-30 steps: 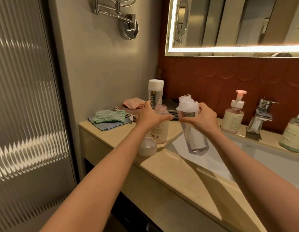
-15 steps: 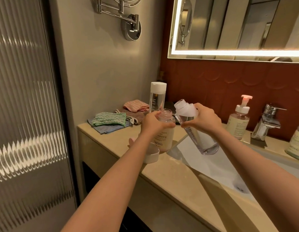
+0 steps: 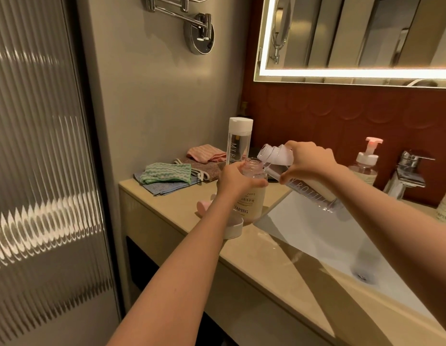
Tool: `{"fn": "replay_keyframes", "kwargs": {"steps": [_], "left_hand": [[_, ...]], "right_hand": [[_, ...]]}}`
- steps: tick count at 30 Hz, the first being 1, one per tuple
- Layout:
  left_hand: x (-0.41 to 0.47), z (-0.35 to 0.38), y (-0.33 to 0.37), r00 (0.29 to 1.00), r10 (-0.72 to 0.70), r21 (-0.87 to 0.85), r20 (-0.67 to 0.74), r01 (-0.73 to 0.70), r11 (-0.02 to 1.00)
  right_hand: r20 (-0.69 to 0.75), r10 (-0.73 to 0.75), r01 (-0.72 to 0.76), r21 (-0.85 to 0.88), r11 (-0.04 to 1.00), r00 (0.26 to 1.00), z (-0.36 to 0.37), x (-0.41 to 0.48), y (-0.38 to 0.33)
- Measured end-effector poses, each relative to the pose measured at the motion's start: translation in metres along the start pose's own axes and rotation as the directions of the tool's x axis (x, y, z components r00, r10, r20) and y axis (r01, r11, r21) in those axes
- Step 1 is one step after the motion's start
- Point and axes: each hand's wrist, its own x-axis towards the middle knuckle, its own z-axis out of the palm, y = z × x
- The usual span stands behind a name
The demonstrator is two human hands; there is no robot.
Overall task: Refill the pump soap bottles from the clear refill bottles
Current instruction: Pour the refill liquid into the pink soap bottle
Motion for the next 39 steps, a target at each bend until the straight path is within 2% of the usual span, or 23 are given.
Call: {"fn": "replay_keyframes", "kwargs": {"steps": [12,39], "left_hand": [[0.004,0.002,-0.003,1.0,0.001,0.038,0.0,-0.001,0.999],[0.004,0.002,-0.006,1.0,0.024,0.087,-0.001,-0.024,0.996]], "right_hand": [[0.029,-0.002,0.006,-0.126,0.992,1.0,-0.01,0.003,-0.011],[0.019,0.012,-0.008,-0.175,0.985,1.0,-0.013,-0.003,-0.019]]}}
